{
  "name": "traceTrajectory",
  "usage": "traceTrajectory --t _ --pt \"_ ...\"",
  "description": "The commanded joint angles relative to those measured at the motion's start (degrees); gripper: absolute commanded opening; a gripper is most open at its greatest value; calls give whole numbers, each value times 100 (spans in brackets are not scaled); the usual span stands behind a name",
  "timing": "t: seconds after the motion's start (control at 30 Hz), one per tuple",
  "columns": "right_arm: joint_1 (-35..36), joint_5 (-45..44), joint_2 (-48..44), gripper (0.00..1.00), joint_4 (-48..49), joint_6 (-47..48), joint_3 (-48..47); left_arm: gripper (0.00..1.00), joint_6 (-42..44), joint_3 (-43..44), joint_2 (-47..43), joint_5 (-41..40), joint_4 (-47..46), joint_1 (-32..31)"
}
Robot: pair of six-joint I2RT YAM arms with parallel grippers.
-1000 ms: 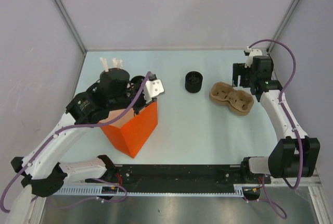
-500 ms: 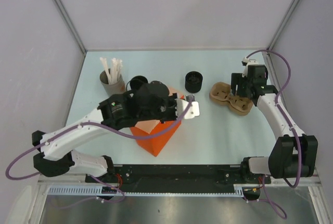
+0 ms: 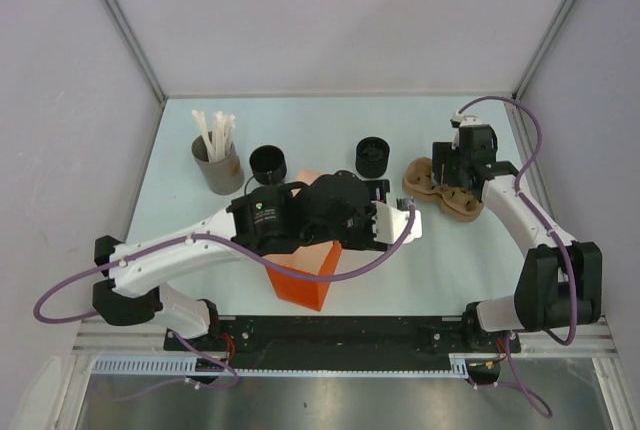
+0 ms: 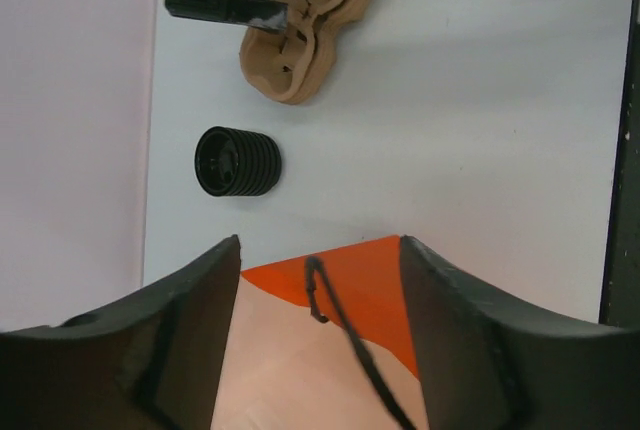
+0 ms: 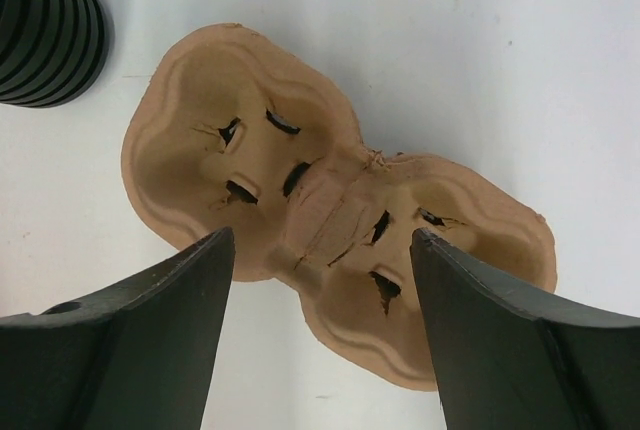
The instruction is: Pack the takeout coffee
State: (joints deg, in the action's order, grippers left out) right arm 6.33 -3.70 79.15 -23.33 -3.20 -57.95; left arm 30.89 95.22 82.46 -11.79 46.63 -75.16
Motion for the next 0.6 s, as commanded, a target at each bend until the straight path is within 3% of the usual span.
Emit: traceTrajectory --t 0.0,0.03,0.1,0.57 --pt "44 -402 179 75 294 -163 39 77 -22 278 -265 -359 -154 141" --pt "53 -429 197 74 303 -163 39 89 -13 287 -300 -368 -172 211" --pt "53 -517 275 73 320 -189 39 100 -13 278 -405 -394 -181 264" --pt "185 -570 680 65 329 -277 39 100 13 419 -1117 -298 -5 941"
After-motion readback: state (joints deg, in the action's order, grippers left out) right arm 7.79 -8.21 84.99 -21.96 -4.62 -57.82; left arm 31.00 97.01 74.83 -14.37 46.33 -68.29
